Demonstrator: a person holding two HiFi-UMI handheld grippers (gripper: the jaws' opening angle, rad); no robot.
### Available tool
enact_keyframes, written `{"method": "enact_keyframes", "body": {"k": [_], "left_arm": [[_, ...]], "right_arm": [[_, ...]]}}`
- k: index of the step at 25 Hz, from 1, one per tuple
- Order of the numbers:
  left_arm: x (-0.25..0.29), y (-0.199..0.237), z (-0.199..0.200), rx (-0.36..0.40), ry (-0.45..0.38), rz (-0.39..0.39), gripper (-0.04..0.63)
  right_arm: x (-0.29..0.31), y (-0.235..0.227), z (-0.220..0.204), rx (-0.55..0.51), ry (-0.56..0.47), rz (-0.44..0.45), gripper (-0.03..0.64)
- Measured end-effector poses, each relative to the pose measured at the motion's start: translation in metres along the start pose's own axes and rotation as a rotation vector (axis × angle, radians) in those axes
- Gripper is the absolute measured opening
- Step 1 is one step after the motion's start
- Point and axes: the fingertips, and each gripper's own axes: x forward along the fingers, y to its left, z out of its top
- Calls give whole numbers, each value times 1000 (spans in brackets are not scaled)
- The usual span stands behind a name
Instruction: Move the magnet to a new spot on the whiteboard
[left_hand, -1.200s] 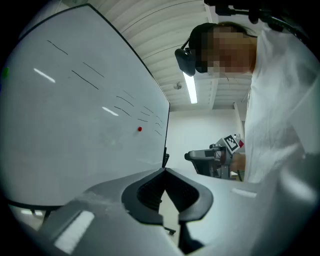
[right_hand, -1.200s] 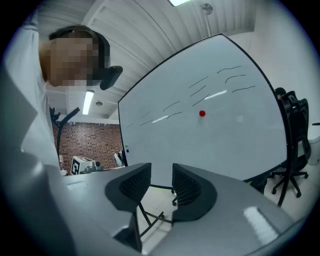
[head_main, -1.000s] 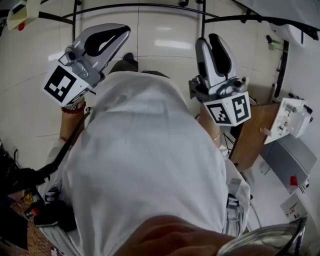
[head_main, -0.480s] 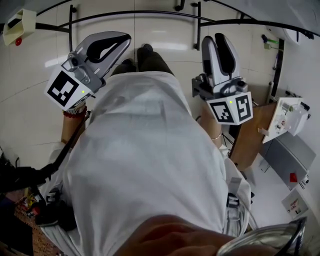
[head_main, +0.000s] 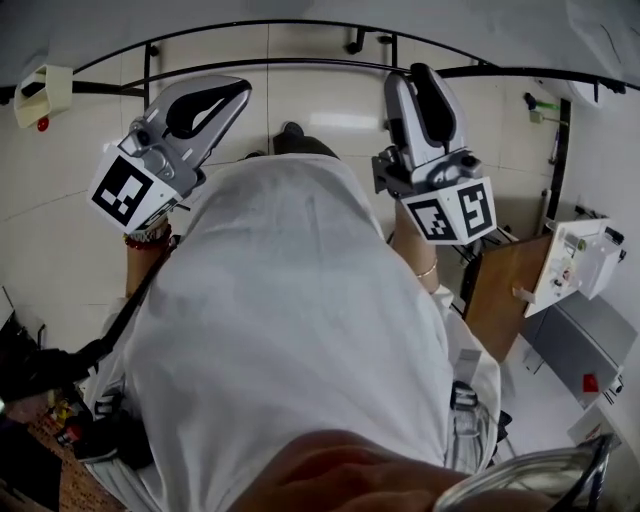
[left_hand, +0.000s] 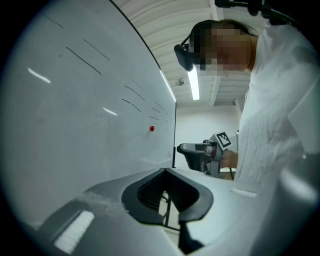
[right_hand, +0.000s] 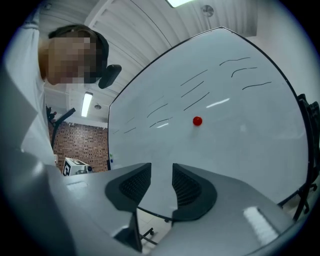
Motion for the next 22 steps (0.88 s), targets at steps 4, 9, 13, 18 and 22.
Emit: {"method": "enact_keyframes", "body": {"k": [4,9,13,18,22], "left_arm": [[20,36,17,35,0,83,6],[57,45,20,4,-45,100,6],[94,25,13,-39,-45,71,6],[108,21,19,20,-16,49,6],[117,32,19,15,10,49,6]], "right_arm": [[12,-20,8,71,-33,51,127],[22,-31,1,46,-9,128,127],[20,-55,16,3,-29,134,127],[32,-75,43,-220,-40,41,133],[44,-92,79,-313,-89,-70,133]]}}
